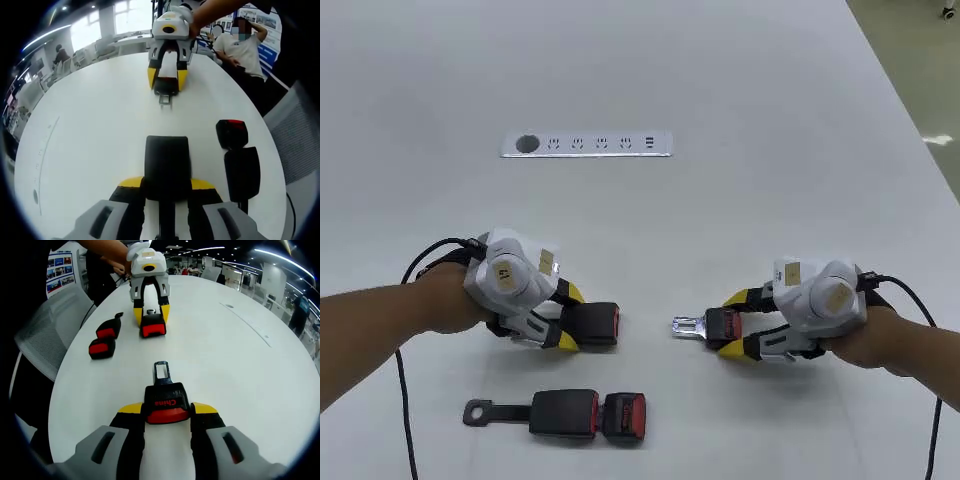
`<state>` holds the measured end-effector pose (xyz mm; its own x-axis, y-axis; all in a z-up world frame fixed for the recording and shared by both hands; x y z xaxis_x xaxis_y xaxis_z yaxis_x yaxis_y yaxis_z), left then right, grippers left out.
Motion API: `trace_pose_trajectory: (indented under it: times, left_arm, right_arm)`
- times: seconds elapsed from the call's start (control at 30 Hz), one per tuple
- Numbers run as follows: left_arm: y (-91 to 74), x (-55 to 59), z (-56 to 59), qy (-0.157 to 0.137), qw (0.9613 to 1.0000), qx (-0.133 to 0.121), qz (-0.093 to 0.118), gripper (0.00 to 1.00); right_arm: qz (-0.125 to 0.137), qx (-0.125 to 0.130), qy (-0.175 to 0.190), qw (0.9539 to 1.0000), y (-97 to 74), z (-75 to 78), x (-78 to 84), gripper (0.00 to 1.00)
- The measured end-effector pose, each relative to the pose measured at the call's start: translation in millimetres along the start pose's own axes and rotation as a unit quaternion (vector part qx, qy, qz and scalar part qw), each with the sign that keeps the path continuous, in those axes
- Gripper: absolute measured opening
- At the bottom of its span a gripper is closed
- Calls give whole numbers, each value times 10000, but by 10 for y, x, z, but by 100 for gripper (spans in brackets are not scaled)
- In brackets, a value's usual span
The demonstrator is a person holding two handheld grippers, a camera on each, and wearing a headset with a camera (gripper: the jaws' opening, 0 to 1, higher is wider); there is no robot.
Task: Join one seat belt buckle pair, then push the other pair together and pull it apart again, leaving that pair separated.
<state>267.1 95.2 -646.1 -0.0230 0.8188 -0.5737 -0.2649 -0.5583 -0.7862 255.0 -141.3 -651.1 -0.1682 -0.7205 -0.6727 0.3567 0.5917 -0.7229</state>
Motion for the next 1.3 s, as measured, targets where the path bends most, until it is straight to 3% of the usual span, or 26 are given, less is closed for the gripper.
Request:
trace_pose_trajectory:
  times: [0.27, 0.57, 0.67, 0.8, 1.03, 1.1, 1.2, 1.3]
  left_arm:
    - [0, 7, 10, -27, 10000, -6, -30, 33]
    - [0, -14, 35, -12, 9999, -36, -116, 34]
    - [16, -34, 46, -70, 9999, -49, -75, 38]
    - [54, -107, 98, -379, 9990, 86, 210, 61]
    - [-48, -190, 85, -379, 9988, -115, 297, 72]
    - [-74, -177, 80, -533, 9977, -212, 374, 75]
    - [-132, -171, 104, -651, 9962, -371, 447, 76]
    - [-186, -153, 98, -1026, 9904, -642, 663, 79]
  right_arm:
    - [-71, -56, -55, 9999, -88, -4, 73, 33]
    - [-161, -42, -95, 9998, -52, -34, 48, 34]
    - [-124, -74, 12, 9999, -69, -38, 35, 45]
    - [-73, 75, 138, 9999, -76, -14, -11, 63]
    - [-72, 306, 188, 9993, -107, 4, -78, 67]
    - [-25, 427, 343, 9985, -119, 11, -112, 67]
    - [131, 762, 727, 9944, -130, 43, -170, 68]
    - [218, 1045, 1002, 9892, -132, 68, -185, 70]
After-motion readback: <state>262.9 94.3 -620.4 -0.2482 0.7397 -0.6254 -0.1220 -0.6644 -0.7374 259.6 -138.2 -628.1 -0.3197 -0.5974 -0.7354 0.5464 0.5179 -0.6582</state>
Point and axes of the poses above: the centre of the closed fingertips' face, and the gripper's own axes: y roughly forward along the fingers, z roughly to its right, x roughly out of its underside, the point moved 5 cm from there along -y, roughly backward along the fingers, and after that the axes turned 14 degrees about x, right-handed, at the moved point
